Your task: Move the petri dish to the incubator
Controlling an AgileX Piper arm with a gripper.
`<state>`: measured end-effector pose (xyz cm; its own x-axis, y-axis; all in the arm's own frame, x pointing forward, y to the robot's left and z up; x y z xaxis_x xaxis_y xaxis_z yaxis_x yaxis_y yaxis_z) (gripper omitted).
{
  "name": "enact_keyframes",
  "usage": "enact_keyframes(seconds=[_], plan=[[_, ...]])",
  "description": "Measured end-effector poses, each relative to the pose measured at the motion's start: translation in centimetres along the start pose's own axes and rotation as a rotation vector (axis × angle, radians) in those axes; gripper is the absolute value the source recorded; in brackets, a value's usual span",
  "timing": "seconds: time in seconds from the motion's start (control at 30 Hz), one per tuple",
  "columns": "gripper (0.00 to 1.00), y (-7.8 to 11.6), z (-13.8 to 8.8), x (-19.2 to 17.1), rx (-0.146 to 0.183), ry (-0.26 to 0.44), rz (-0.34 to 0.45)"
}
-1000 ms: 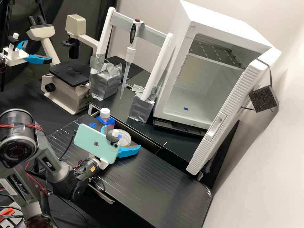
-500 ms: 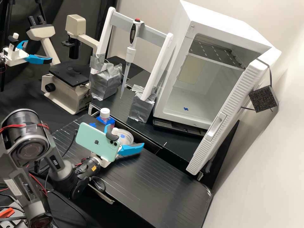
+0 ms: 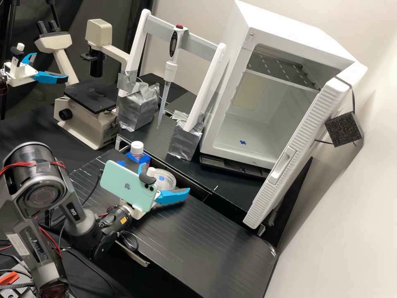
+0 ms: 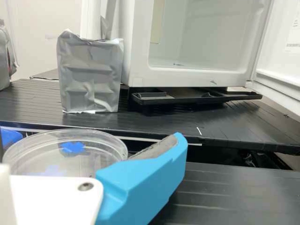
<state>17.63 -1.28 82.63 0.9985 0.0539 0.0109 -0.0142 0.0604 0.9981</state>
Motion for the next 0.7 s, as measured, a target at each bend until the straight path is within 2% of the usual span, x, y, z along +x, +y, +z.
enact_keyframes(seconds=[0.33, 0.57, 0.7], plan=[[1.0, -0.16, 0.05, 0.13, 0.0, -0.009, 0.001], [1.0, -0.21, 0.1, 0.4, -0.012, -0.018, 0.007], [1.0, -0.25, 0.11, 0.56, -0.031, -0.041, 0.031]])
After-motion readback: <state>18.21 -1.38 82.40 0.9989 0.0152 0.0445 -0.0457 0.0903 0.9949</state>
